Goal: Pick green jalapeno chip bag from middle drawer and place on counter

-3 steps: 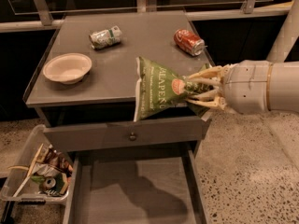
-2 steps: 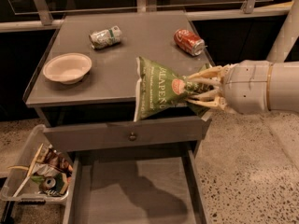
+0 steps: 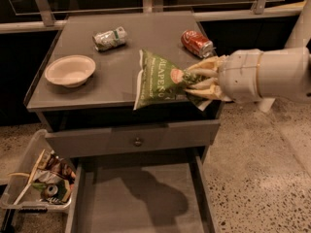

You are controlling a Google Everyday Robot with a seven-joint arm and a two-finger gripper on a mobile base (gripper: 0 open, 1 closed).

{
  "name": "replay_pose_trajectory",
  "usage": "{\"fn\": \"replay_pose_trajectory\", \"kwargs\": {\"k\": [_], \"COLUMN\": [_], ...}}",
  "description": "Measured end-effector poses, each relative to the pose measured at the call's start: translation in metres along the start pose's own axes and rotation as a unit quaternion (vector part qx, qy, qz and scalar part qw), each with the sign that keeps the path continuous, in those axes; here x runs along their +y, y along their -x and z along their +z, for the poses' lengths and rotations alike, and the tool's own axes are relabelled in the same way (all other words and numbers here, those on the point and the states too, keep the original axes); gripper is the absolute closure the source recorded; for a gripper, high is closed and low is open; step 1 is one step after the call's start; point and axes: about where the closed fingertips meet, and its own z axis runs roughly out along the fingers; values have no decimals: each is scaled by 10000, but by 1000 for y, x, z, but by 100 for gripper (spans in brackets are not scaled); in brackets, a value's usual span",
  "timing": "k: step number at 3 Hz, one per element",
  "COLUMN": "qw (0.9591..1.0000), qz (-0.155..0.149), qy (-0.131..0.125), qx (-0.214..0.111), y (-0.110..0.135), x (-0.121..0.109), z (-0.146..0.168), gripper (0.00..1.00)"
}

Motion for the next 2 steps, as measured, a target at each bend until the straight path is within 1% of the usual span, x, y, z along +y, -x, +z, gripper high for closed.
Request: {"fn": "replay_pose_trajectory", "kwargs": {"k": [1, 2], "qw": [9997, 9980], "qz": [252, 621], "qy": [-17, -22], "qx": [54, 79], "y": [-13, -32], "x": [-32, -56], "z": [38, 76], "gripper": [100, 100]}}
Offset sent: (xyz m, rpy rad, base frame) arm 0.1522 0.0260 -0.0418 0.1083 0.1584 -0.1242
